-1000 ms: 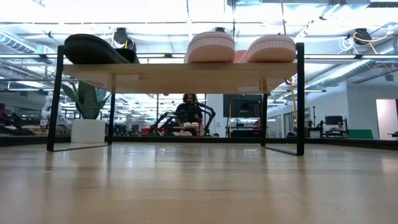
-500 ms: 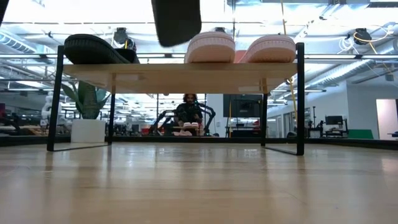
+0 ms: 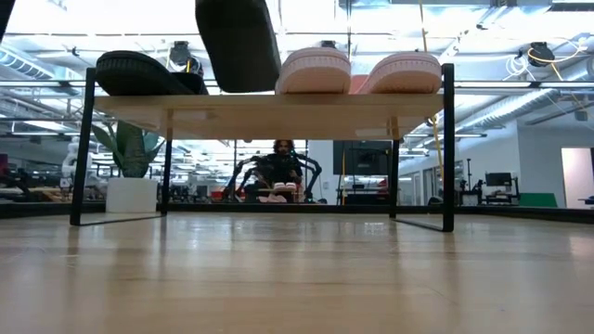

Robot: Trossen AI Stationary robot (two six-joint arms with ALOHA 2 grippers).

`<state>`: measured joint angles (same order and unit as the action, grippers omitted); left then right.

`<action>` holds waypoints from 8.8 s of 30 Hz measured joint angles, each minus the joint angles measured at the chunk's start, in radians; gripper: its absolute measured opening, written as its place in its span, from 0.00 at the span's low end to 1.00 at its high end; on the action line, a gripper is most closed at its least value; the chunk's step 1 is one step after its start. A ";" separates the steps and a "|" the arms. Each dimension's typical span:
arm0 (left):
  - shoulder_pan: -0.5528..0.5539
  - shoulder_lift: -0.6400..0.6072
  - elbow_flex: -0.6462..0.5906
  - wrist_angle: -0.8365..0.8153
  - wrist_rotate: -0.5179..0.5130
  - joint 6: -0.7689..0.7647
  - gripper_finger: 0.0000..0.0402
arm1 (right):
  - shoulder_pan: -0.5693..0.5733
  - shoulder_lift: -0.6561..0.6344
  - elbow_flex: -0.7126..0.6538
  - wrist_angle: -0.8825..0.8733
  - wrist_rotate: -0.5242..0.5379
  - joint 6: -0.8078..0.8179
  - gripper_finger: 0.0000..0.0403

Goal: Pick and place slides into the shelf
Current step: Put the black slipper on the shelf, then return to Home Position

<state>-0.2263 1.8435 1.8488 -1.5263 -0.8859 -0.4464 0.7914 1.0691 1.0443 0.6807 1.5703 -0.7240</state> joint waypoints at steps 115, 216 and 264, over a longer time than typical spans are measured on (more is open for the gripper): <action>0.113 0.005 -0.170 0.298 0.113 0.202 0.49 | 0.000 0.000 0.000 0.000 -0.001 0.006 0.45; -0.101 -1.479 -1.097 0.901 0.653 -0.004 0.57 | 0.173 -0.993 -0.660 0.281 -0.211 -0.189 0.45; 0.617 -1.525 -1.485 1.418 1.410 0.018 0.57 | 0.651 -1.063 -0.743 0.706 -0.371 -0.795 0.45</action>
<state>0.3911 0.3187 0.3641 -0.1088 0.5240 -0.4289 1.4424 0.0062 0.3014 1.3865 1.1998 -1.5189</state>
